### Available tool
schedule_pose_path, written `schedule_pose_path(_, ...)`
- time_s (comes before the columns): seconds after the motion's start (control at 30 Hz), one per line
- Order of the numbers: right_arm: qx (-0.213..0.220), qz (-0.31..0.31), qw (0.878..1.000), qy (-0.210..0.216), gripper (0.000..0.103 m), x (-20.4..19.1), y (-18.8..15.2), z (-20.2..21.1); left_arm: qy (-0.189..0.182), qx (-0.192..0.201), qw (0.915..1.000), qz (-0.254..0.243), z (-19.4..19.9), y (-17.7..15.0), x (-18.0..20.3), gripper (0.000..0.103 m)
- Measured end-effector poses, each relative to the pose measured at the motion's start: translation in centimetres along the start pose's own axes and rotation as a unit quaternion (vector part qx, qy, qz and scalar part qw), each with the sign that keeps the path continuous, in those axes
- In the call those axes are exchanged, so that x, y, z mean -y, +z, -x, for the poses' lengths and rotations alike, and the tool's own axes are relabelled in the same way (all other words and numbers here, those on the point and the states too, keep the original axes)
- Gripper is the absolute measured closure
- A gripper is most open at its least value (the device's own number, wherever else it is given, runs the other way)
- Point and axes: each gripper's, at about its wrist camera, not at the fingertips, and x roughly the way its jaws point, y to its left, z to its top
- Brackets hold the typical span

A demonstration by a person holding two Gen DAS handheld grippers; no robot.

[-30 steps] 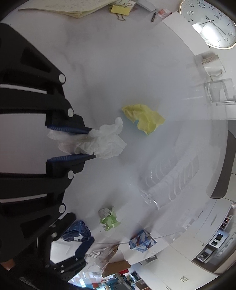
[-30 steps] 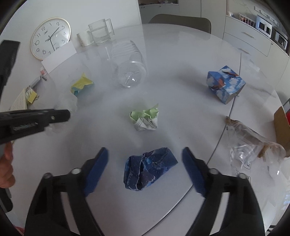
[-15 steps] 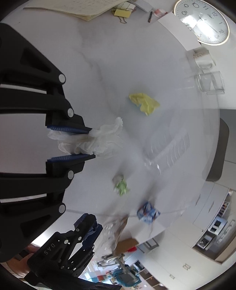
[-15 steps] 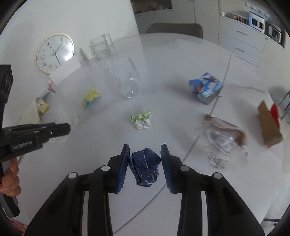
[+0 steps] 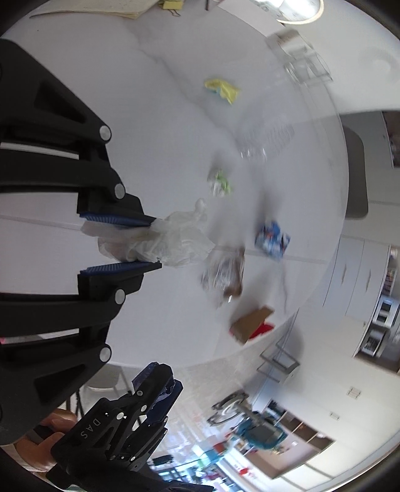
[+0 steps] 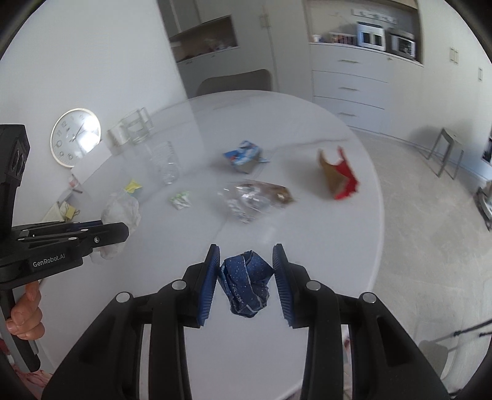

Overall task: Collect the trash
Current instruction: 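Carry tissue and blue wrapper over the wastebasket and open both tools to drop them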

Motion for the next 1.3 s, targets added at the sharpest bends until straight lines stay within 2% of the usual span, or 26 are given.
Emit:
schedule_pose_path(0.2,0.016,-0.034,0.998,-0.045,0.067,5.6,-2.5,4.4,-0.028,0.002,0.9982,-0.053,-0.1,-0.6,7.1,0.082)
schedule_pose_path(0.5,0.025,-0.069,0.994,-0.085,0.067,12.0,-4.7,8.1,-0.066,-0.014,0.9925,-0.102,-2.0,-1.3,15.9,0.082)
schedule_pose_path(0.97,0.016,-0.099,0.988,-0.114,0.066,18.7,-6.6,9.8,-0.096,-0.066,0.9816,-0.151,-7.8,-2.4,24.7,0.081)
schedule_pose_path(1.0,0.015,-0.1,0.988,-0.115,0.066,19.1,-6.7,9.7,-0.1,-0.069,0.9808,-0.153,-8.2,-2.4,25.1,0.078)
schedule_pose_path(1.07,0.011,-0.102,0.988,-0.117,0.066,19.7,-6.9,9.7,-0.097,-0.073,0.9802,-0.157,-9.1,-2.3,25.7,0.062)
schedule_pose_path(1.1,0.01,-0.102,0.988,-0.117,0.066,19.9,-6.9,9.7,-0.095,-0.071,0.9804,-0.157,-9.5,-2.2,26.0,0.048)
schedule_pose_path(1.13,0.008,-0.103,0.988,-0.118,0.066,20.2,-7.0,9.6,-0.089,-0.069,0.981,-0.158,-9.7,-2.1,26.4,0.039)
schedule_pose_path(1.23,0.006,-0.108,0.987,-0.117,0.066,20.9,-7.2,9.4,-0.081,-0.062,0.9818,-0.161,-9.8,-1.9,26.8,0.025)
schedule_pose_path(1.3,0.005,-0.11,0.987,-0.116,0.066,21.2,-7.2,9.2,-0.077,-0.06,0.9824,-0.16,-9.8,-1.7,26.8,0.019)
